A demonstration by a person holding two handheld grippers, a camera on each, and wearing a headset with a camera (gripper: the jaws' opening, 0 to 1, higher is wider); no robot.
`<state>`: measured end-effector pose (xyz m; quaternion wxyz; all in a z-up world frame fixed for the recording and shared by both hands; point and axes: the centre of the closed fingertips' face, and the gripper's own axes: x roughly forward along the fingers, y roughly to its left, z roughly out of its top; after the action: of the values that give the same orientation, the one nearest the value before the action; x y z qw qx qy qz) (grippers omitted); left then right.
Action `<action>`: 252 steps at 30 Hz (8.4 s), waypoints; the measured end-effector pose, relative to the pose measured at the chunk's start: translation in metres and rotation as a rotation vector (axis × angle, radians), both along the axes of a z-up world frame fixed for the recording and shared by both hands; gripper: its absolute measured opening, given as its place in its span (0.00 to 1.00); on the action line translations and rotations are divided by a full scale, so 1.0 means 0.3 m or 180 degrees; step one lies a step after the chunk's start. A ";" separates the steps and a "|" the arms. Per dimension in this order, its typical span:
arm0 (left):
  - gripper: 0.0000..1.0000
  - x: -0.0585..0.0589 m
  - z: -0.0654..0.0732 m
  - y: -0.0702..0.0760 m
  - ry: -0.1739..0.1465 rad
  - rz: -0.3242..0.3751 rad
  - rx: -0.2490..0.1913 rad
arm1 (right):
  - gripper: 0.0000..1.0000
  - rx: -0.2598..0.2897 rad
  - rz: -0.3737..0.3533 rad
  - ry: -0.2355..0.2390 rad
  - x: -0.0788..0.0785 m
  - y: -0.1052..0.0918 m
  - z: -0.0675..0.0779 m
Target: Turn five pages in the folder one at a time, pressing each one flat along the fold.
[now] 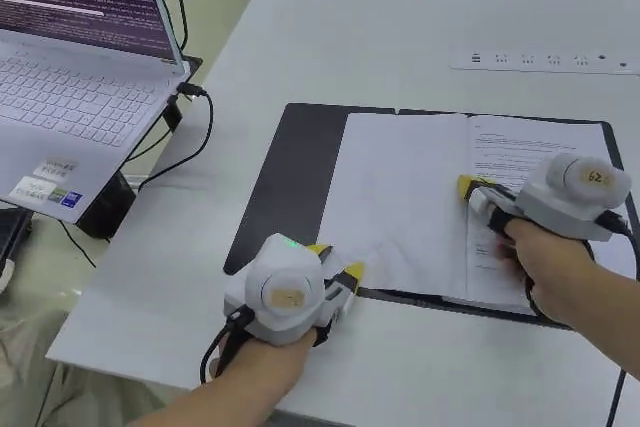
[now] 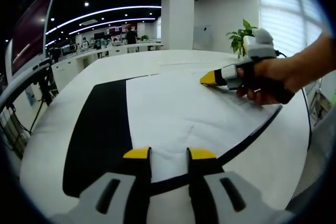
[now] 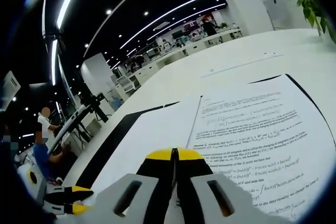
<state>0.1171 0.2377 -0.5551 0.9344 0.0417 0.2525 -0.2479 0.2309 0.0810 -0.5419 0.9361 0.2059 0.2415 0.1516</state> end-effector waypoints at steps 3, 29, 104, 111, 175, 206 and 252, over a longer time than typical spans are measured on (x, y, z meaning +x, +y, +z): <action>0.25 0.001 -0.001 0.001 -0.0003 -0.0002 0.0000 | 0.00 -0.0029 -0.0015 -0.0010 0.030 -0.004 -0.001; 0.25 0.003 -0.007 0.003 -0.0029 0.0021 -0.0048 | 0.00 -0.0174 -0.0129 0.0013 0.294 -0.017 0.022; 0.24 -0.005 -0.001 0.002 0.0020 -0.0078 -0.0007 | 0.00 0.0232 0.0035 0.0254 -0.276 0.073 0.011; 0.24 -0.006 0.000 0.002 0.0021 -0.0082 -0.0006 | 0.00 0.0306 0.0094 0.0346 -0.342 0.081 -0.011; 0.65 -0.169 0.403 0.009 0.0336 0.0040 -0.0540 | 0.26 -0.0302 -0.0367 0.0098 -0.719 -0.315 0.395; 0.99 -0.247 0.471 0.094 0.0139 -0.0203 -0.0246 | 1.00 -0.1018 0.0155 -0.0337 -0.775 -0.332 0.435; 0.71 -0.159 0.169 -0.717 0.0317 -0.1148 -0.0232 | 0.93 -0.0851 0.0096 -0.0259 -0.774 -0.429 0.393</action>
<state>0.0694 0.0226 -0.5042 0.8620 0.0401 0.2778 -0.4221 -0.0013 -0.0476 -0.4239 0.9618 0.0694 0.2245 0.1404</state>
